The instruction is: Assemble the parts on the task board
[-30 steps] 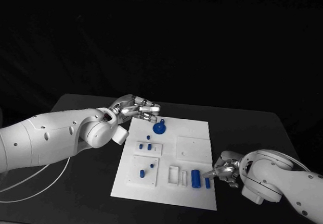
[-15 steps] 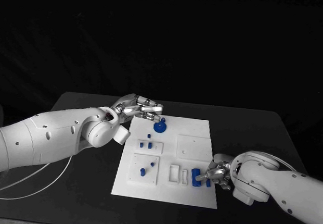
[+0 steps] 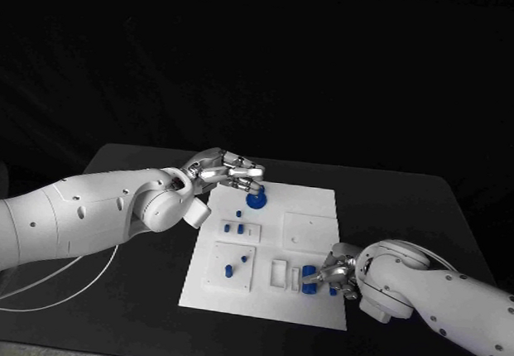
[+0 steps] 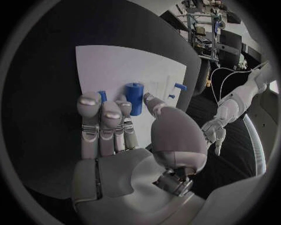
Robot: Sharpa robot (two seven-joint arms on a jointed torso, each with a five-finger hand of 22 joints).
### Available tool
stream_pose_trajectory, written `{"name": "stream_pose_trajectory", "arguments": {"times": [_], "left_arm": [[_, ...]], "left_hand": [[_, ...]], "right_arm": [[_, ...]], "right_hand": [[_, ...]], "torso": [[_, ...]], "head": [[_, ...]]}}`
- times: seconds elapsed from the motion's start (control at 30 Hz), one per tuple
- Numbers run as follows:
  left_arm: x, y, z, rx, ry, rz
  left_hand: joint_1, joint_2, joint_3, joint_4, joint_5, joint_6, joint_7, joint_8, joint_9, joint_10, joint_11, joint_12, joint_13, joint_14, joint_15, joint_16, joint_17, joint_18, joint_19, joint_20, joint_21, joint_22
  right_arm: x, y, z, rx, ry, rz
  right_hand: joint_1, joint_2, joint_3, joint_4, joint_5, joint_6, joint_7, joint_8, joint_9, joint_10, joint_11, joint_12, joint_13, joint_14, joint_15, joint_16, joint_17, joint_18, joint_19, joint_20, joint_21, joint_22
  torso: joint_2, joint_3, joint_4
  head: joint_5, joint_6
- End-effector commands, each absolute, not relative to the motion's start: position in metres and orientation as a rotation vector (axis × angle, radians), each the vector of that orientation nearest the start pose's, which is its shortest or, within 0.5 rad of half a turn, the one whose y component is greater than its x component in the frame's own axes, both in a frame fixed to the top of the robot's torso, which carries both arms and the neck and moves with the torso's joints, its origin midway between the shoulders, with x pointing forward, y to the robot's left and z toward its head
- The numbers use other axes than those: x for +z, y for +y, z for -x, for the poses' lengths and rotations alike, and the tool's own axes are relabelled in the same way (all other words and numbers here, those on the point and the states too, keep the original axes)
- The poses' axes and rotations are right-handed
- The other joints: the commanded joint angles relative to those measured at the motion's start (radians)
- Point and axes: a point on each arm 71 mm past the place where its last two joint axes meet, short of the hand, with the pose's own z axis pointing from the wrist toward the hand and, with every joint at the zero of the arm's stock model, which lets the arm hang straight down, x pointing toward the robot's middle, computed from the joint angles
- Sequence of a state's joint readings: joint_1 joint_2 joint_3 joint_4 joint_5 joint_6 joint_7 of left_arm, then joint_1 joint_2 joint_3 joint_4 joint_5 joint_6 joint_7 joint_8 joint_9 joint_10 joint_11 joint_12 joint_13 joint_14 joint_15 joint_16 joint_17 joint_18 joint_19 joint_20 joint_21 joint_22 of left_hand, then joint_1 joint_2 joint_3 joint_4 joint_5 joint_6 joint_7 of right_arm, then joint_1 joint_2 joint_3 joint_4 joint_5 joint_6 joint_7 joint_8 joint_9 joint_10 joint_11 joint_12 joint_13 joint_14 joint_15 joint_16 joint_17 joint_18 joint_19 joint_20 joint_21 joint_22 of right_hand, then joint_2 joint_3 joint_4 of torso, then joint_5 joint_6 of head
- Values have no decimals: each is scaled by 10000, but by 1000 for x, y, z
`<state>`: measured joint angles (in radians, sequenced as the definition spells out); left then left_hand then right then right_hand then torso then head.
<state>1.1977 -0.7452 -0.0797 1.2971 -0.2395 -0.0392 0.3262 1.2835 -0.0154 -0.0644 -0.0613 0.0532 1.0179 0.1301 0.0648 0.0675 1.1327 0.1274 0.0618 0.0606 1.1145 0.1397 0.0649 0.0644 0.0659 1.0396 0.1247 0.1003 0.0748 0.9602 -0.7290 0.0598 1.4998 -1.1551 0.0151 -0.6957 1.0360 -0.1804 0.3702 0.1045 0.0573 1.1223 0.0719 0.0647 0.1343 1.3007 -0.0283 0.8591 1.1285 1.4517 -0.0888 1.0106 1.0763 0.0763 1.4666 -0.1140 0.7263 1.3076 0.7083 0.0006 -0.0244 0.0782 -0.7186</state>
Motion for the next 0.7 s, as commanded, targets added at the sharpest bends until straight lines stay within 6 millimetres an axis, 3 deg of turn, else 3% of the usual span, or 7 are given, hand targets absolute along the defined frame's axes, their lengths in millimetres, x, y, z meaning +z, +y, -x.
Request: {"name": "stream_pose_trajectory", "arguments": {"times": [0.03, 0.43, 0.7], "left_arm": [[-209, 205, -513, -15707, 17057, 8282], [-210, 203, -513, -15778, 17218, 8272], [-210, 202, -513, -15782, 17290, 8279]], "left_hand": [[14, -110, 24, 20, 11, -50, -11, -7, -1, -77, -13, -22, 9, -92, -4, -39, -12, 122, -29, 23, -30, -1], [-31, -127, 39, 97, 2, -93, 25, -7, -2, -105, 10, -21, 9, -83, -5, -36, -10, 133, -7, 26, -50, 4], [-24, -125, 46, 110, 3, -86, 58, -5, -1, -103, 24, -21, 9, -73, -8, -36, -9, 135, 8, 23, -57, 6]], "right_arm": [[-305, -177, -440, 2613, 23809, -3324], [-319, -161, -439, 2566, 24031, -3036], [-330, -153, -433, 2578, 24458, -2870]], "right_hand": [[-42, -90, 3, 64, -66, -40, 11, -7, -16, -9, 61, -66, -6, 28, 14, -51, 18, 51, 532, 58, -58, 851], [-13, -111, -6, 97, -67, -68, 19, -4, -23, -33, 66, -109, -9, 26, 17, -91, 26, 61, 531, 60, -84, 850], [75, -57, 44, -112, -59, -56, 22, -8, -19, -39, 68, -113, 8, 39, 22, -100, 71, 54, 532, 68, -68, 863]], "torso": [[-2, -7, 5], [3, -5, -8], [4, -10, -15]], "head": [[22, -12], [58, -30], [55, -64]]}}
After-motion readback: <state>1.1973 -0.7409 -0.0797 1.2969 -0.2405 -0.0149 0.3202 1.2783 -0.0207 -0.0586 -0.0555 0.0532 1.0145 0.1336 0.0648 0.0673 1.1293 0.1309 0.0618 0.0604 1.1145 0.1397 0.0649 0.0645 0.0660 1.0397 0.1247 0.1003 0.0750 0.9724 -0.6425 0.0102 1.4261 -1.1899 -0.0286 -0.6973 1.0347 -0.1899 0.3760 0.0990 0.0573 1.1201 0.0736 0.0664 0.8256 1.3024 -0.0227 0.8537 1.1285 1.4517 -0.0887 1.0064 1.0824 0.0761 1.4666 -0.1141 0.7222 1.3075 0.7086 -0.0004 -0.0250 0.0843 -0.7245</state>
